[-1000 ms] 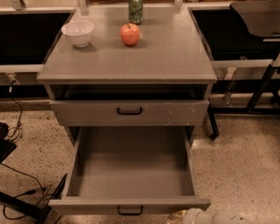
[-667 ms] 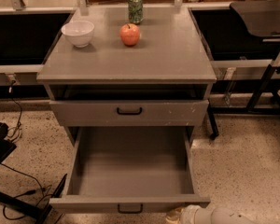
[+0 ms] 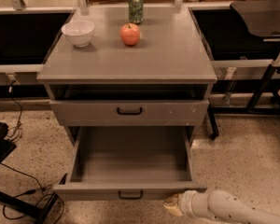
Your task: Close middle drawer
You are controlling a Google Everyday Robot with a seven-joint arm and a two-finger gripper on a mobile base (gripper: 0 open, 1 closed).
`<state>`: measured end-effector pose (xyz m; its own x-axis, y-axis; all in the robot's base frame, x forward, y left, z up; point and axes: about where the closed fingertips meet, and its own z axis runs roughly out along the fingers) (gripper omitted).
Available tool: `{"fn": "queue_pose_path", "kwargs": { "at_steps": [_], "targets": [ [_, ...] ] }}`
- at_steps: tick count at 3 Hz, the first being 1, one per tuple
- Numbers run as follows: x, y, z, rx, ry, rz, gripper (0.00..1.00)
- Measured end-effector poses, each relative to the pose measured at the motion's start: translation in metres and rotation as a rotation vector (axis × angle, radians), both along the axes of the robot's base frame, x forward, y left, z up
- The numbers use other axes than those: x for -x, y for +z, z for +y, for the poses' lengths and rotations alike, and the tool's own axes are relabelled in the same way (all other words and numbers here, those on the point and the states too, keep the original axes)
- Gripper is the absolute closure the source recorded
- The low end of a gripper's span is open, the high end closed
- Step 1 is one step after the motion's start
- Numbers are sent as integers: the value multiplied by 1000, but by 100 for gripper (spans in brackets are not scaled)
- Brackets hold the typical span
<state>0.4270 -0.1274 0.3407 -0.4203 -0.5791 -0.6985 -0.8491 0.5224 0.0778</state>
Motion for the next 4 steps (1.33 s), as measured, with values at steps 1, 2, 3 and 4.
{"fn": "queue_pose_path", "kwargs": {
  "at_steps": [1,2,3,4],
  "targets": [
    [-5,1,-1,1,1,-7,100],
    [-52,18,-10,17,-3,-51,100],
    [-49,18,-10,17,-3,-51,100],
    [-102,43,-15,34,-3,-102,100]
  ]
}}
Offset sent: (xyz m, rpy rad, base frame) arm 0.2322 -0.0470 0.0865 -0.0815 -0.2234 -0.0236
